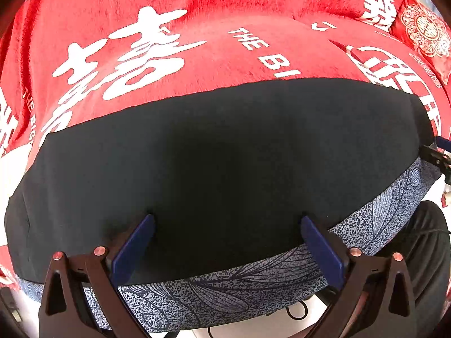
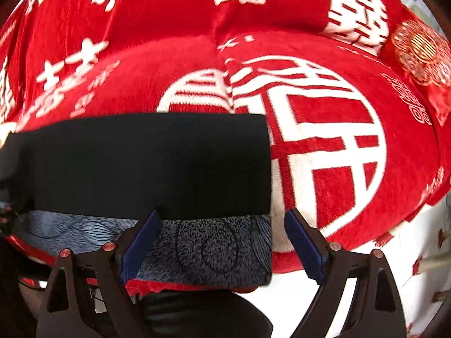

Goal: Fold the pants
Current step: 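Release the right gripper and grasp the trouser leg end with it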

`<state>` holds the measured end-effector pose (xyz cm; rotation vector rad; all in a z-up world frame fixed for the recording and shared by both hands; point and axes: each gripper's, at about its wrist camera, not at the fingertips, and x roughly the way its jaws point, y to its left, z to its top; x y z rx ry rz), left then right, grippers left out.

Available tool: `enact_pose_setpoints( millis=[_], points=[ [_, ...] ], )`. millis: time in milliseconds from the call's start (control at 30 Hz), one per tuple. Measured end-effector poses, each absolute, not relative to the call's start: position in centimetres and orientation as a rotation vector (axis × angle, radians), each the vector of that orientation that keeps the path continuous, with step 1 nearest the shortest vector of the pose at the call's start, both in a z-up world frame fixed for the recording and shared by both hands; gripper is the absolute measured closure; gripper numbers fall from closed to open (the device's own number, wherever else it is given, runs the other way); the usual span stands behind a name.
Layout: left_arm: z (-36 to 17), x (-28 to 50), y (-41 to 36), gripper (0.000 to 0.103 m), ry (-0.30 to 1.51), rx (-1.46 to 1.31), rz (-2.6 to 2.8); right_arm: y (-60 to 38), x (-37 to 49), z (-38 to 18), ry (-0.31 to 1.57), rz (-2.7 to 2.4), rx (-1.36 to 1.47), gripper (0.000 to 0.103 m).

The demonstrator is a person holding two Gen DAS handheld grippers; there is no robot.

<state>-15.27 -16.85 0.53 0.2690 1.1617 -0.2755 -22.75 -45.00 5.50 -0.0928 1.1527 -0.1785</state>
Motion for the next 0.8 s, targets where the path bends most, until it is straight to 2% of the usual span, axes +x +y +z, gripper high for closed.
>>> enact_pose_setpoints(
  millis=[400,533,633,800],
  points=[
    [0.6,-15.8,-16.9,0.0,1.163,0.269,-0.271,-44.2,-22.9,5.7,1.131,-0.198,-0.143,0.01],
    [0.5,-15.6,-16.8,0.0,1.169,0.266,-0.271,-47.0,-26.0,6.3,1.196,-0.147,0.198,0.01],
    [0.5,-15.4,-16.8,0.0,1.17,0.258,-0.26,-48.5,-28.1,5.5,1.231,-0.122,0.346,0.01],
    [0.5,-15.3,-16.7,0.0,1.178,0.254,-0.264,-51.3,-29.4,3.7,1.191,-0.073,0.637,0.01]
  ],
)
